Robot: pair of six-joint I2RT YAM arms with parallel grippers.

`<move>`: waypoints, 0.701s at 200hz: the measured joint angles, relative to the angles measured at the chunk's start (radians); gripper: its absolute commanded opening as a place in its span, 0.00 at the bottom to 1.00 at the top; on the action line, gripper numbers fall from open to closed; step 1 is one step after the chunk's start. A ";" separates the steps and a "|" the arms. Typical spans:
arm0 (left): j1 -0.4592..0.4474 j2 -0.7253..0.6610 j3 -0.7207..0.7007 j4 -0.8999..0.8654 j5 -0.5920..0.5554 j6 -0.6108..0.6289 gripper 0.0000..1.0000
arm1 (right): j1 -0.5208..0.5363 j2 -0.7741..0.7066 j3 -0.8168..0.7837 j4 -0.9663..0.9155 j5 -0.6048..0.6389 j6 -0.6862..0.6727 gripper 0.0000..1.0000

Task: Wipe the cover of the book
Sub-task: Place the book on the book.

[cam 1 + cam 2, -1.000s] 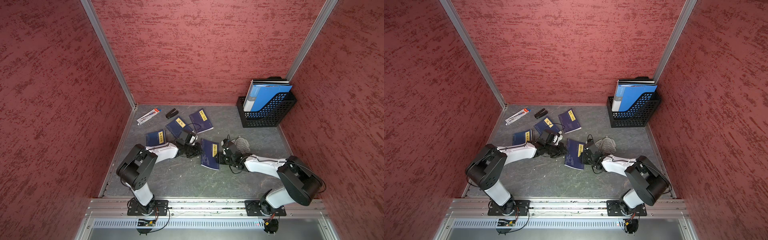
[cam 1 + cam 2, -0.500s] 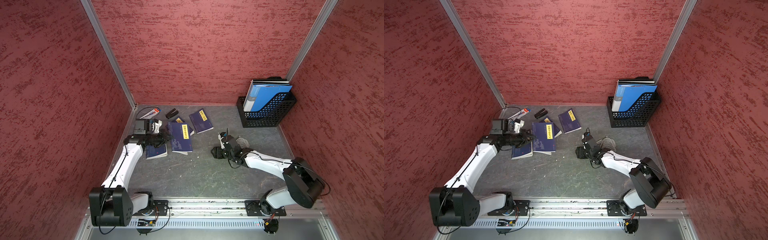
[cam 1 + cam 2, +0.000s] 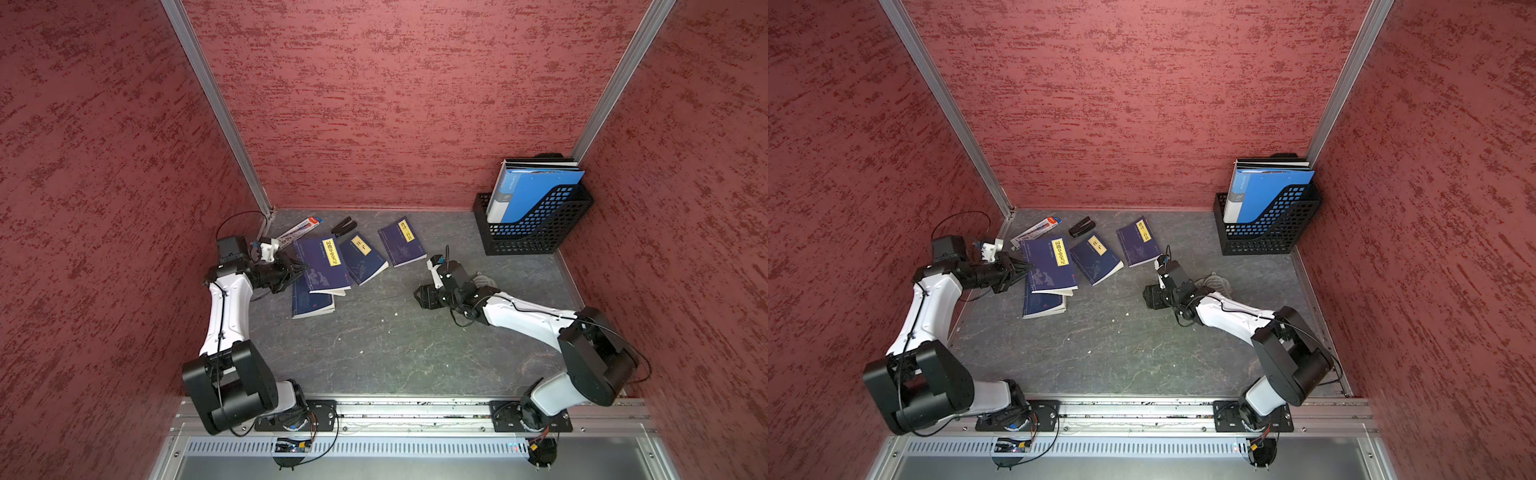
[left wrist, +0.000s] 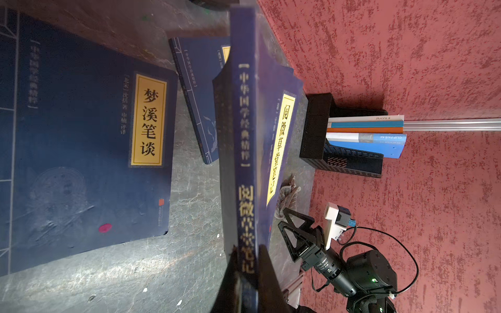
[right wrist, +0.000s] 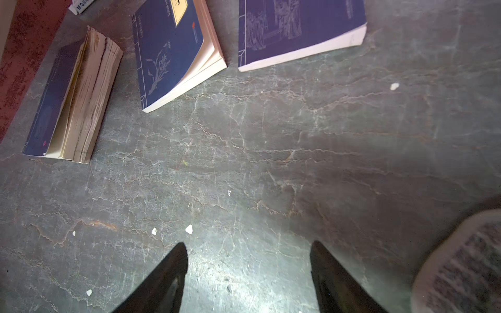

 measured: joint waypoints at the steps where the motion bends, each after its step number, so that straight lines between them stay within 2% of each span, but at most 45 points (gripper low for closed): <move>1: 0.000 0.005 0.000 0.000 0.000 0.002 0.00 | 0.000 0.000 0.000 0.000 0.000 0.000 0.72; 56: 0.014 0.090 0.041 -0.072 -0.127 0.057 0.00 | 0.000 0.006 0.000 0.005 -0.025 -0.022 0.72; 140: 0.027 0.251 0.145 -0.137 -0.209 0.143 0.00 | 0.000 0.029 -0.002 0.027 -0.042 -0.029 0.73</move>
